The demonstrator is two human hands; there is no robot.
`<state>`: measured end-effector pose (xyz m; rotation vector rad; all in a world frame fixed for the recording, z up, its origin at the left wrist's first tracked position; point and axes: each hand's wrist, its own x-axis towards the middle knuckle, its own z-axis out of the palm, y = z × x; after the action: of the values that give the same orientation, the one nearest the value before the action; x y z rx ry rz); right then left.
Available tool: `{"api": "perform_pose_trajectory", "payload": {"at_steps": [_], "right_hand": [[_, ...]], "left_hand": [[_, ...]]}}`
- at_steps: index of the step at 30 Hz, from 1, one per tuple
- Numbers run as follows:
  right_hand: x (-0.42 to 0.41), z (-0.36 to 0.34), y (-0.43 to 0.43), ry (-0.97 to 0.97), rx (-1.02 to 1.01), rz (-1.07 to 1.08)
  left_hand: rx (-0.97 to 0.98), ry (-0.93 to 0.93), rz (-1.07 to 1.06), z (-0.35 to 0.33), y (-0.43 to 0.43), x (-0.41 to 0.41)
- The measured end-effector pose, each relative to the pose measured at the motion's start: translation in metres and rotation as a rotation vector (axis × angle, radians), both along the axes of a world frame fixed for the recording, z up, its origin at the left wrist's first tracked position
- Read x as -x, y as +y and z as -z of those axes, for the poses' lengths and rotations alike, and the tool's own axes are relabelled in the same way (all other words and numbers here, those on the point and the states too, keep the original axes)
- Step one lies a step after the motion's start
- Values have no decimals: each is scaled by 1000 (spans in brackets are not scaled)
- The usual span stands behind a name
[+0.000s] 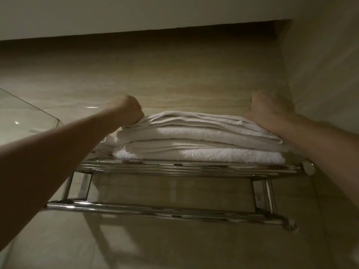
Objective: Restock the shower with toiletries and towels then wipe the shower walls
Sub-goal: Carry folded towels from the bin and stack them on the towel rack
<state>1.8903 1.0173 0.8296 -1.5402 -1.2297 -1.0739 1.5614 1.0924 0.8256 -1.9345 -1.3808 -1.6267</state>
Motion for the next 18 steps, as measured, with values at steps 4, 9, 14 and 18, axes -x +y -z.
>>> {"api": "perform_pose_trajectory", "payload": {"at_steps": [4,9,14,18], "right_hand": [[18,0,-6,-197,-72,-125],[25,24,-25,-160,102,-187],[39,72,-45,-201,262,-117],[44,87,-61,-201,346,-11]], "left_hand": [[-161,208,155,17,-22,-8],[-170,392,87,54,-35,-9],[-199,491,-11,85,-47,6],[-126,493,-5,106,-61,12]]}}
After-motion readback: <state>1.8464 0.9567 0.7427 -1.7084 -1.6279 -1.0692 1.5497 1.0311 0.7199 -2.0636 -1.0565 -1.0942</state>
